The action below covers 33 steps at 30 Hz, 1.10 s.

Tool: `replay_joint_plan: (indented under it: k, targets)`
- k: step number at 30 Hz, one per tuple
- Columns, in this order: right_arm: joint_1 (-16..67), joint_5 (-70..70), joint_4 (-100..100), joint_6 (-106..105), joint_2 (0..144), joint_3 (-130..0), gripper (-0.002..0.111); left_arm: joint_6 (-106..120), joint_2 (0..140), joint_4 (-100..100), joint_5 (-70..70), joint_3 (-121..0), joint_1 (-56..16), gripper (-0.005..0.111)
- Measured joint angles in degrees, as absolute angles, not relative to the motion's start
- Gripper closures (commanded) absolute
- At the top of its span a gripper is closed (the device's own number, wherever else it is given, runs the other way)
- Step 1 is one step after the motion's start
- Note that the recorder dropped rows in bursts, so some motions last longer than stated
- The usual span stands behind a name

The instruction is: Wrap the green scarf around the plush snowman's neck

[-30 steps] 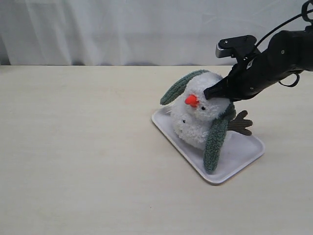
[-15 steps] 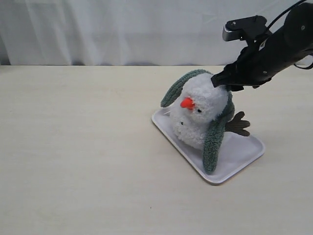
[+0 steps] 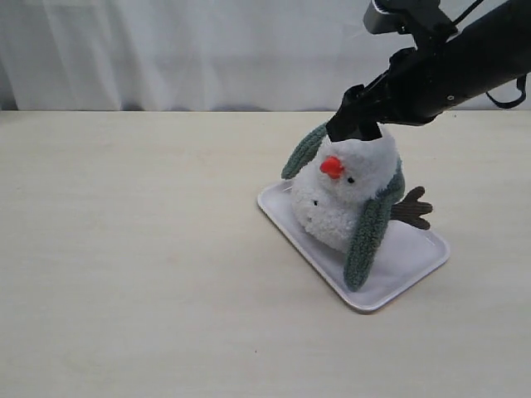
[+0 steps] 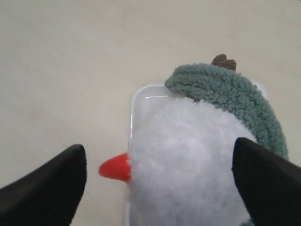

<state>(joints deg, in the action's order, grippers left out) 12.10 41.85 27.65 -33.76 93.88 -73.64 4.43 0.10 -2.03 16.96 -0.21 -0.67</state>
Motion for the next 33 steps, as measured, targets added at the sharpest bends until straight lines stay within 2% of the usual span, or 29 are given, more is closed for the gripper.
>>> replay_joint_plan:
  k: [17,19,20,24,27,28,33]
  targets:
    - [12.1,41.4,25.7,-32.9,100.7,-74.0,0.023,4.4,0.1,-2.0,17.0,-0.2,-0.7,0.107]
    - [12.1,41.6,24.2,-31.8,101.1,-74.0,0.026,4.4,0.1,-2.0,17.0,-0.2,-0.7,0.107]
    - [12.1,41.6,23.1,-31.0,101.2,-74.0,0.029,4.4,0.1,-2.0,17.0,-0.2,-0.7,0.107]
    - [12.1,41.9,21.1,-29.3,101.3,-74.0,0.058,4.4,0.1,-2.0,17.0,-0.2,-0.7,0.107]
    - [12.1,42.2,22.7,-30.3,101.3,-74.0,0.089,4.4,0.1,-2.0,17.0,-0.2,-0.7,0.107]
    - [12.1,42.7,23.4,-31.2,101.3,-74.0,0.104,4.4,0.1,-2.0,17.0,-0.2,-0.7,0.107]
    - [12.1,47.4,28.5,-47.7,101.5,-74.0,0.104,4.4,0.1,-2.0,17.0,-0.2,-0.7,0.107]
